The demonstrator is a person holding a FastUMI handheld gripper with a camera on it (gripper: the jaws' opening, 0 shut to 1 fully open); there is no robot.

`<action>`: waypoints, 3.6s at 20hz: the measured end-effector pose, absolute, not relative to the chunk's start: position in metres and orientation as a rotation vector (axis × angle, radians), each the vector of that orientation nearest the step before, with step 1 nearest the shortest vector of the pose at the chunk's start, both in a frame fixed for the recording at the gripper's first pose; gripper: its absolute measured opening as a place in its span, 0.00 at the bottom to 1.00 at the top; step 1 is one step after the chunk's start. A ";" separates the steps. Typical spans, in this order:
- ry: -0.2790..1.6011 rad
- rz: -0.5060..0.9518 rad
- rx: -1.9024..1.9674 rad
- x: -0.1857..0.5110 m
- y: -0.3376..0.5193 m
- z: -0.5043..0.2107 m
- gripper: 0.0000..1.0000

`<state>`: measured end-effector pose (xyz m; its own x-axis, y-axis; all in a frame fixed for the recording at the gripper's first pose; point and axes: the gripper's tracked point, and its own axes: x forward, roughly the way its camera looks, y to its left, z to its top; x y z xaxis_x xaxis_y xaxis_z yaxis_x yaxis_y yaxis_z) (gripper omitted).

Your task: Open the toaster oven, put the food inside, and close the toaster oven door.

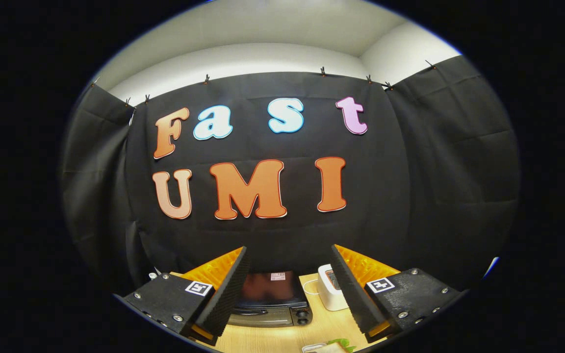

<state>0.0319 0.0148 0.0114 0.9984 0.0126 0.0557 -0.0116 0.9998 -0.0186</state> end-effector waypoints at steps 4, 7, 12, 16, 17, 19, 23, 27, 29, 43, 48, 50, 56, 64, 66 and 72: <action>-0.054 0.036 -0.023 0.041 0.019 0.003 0.98; -0.033 0.037 -0.008 0.049 0.025 -0.009 0.98; -0.042 0.047 0.000 0.049 0.035 -0.010 0.98; -0.077 -0.024 -0.053 0.066 0.047 -0.022 0.98; -0.077 -0.021 -0.055 0.070 0.053 -0.030 0.98; -0.047 0.006 -0.049 0.079 0.072 -0.052 0.98; -0.019 0.038 -0.065 0.097 0.103 -0.099 0.98; 0.065 0.088 -0.128 0.120 0.133 -0.148 0.98; 0.096 0.105 -0.142 0.132 0.144 -0.165 0.99; 0.345 0.115 -0.125 0.153 0.159 -0.266 1.00; 0.387 0.136 -0.163 0.138 0.152 -0.267 1.00; 0.400 0.129 -0.140 0.130 0.150 -0.268 1.00; 0.367 0.132 -0.155 0.115 0.146 -0.267 1.00; 0.393 0.146 -0.174 0.068 0.137 -0.280 1.00; 0.403 0.148 -0.188 0.054 0.134 -0.286 1.00; 0.498 0.184 -0.222 0.011 0.127 -0.317 0.99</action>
<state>0.0112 0.1266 -0.3165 0.8630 0.1203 -0.4907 -0.2277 0.9596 -0.1653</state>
